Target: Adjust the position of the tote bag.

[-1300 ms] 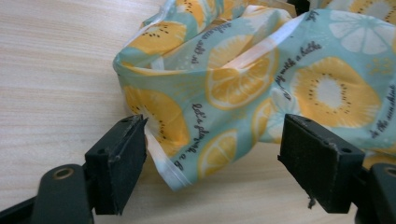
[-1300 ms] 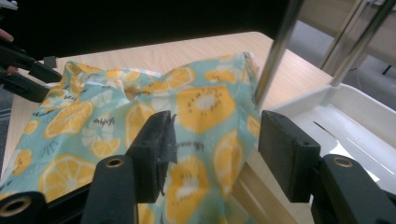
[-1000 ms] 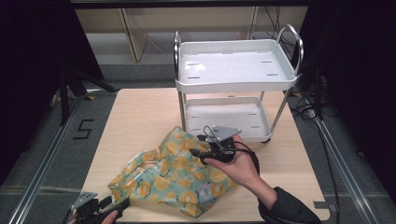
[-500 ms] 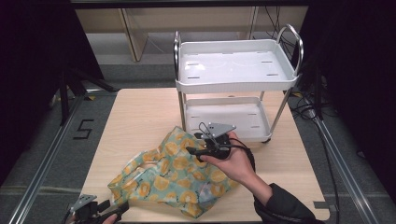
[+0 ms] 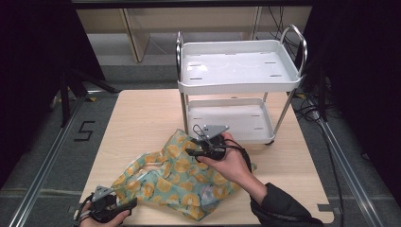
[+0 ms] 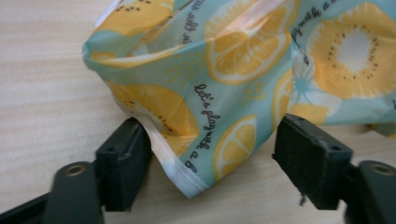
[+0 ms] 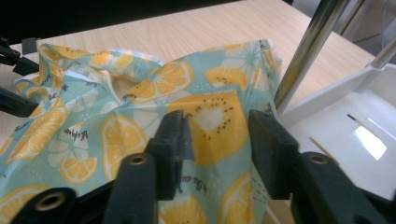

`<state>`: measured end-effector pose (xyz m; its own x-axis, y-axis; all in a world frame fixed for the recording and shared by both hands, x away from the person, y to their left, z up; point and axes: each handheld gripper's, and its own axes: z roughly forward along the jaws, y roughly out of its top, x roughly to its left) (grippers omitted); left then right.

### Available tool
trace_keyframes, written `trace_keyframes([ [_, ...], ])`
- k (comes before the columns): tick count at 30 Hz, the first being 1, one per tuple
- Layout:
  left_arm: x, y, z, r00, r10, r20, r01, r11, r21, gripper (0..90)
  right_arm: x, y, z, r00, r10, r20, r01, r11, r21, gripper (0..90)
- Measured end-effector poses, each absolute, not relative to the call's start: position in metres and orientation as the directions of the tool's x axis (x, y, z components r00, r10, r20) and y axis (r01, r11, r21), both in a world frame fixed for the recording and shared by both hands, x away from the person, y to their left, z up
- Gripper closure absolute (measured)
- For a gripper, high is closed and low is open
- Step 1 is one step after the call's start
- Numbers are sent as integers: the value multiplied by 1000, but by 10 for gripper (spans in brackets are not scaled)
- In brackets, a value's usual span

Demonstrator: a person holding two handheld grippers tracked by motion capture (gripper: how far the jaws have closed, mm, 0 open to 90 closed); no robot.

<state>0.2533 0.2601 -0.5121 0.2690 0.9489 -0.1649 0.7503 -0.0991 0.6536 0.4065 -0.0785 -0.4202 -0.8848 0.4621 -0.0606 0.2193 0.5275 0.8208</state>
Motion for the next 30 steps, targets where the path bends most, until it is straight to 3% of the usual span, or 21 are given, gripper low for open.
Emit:
trace_keyframes([
  [6,261,251,-510,326,943,-69,730,-205,651,487,403,-80,-419,-891,452,-49,250,577,778,896],
  [10,269,248,-507,373,927,-26,712,-269,649,724,399,-86,-414,-896,440,-58,226,564,794,900],
  [14,275,244,-498,389,920,-39,675,-256,692,857,388,-102,-404,-892,451,-38,231,526,819,900],
  [23,282,210,-459,468,882,-57,549,-240,801,873,358,-174,-379,-877,476,-58,192,459,868,900],
  [30,285,175,-443,602,798,32,497,-406,767,872,333,-235,-388,-857,513,-40,214,425,880,900],
])
